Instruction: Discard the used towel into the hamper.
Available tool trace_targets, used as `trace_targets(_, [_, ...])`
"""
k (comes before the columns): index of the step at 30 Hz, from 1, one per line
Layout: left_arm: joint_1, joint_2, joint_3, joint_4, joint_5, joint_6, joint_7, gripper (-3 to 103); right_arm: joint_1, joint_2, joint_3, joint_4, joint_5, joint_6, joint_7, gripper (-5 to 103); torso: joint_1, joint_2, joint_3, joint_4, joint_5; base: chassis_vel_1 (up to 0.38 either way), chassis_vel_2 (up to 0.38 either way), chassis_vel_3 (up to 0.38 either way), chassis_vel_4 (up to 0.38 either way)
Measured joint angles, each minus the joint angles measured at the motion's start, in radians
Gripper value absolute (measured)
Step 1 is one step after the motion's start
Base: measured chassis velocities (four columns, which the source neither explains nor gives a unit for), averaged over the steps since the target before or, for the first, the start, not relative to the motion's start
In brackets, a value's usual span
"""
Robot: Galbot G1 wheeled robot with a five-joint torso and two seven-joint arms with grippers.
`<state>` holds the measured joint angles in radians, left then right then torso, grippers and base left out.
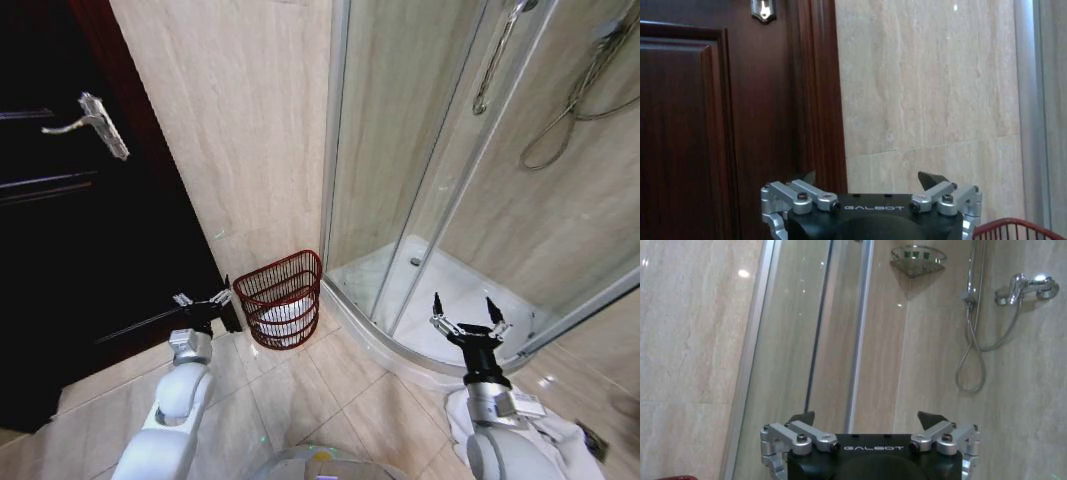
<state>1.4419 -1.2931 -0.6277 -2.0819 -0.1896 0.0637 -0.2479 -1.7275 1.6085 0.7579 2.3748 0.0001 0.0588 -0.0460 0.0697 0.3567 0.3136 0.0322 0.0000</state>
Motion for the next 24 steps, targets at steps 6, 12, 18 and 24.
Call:
trace_targets(6, [0.001, 0.006, 0.004, -0.005, 0.002, 0.013, 0.017, 100, -0.008, 0.0, 0.0, 0.0, -0.003, 0.001, 0.001, 100, 0.0, 0.0, 0.0, 0.0, 0.0, 0.0, 0.0, 0.0, 0.0])
trace_targets(12, [0.001, 0.015, 0.004, -0.001, 0.002, 0.014, 0.025, 100, -0.013, 0.0, -0.004, 0.001, -0.005, 0.001, 0.001, 100, 0.0, 0.0, 0.0, 0.0, 0.0, 0.0, 0.0, 0.0, 0.0])
trace_targets(18, [-0.002, 0.019, 0.006, -0.001, 0.002, 0.014, 0.027, 100, -0.011, 0.0, -0.004, 0.002, -0.006, 0.001, -0.005, 100, 0.0, 0.0, 0.0, 0.0001, 0.0, 0.0, 0.0, 0.0, 0.0])
trace_targets(24, [-0.009, 0.024, 0.007, -0.009, 0.002, 0.016, 0.028, 100, -0.01, 0.0, -0.004, 0.007, -0.006, 0.001, -0.006, 100, 0.0, 0.0, 0.0, 0.0001, 0.0, -0.028, -0.032, 0.033, 0.044])
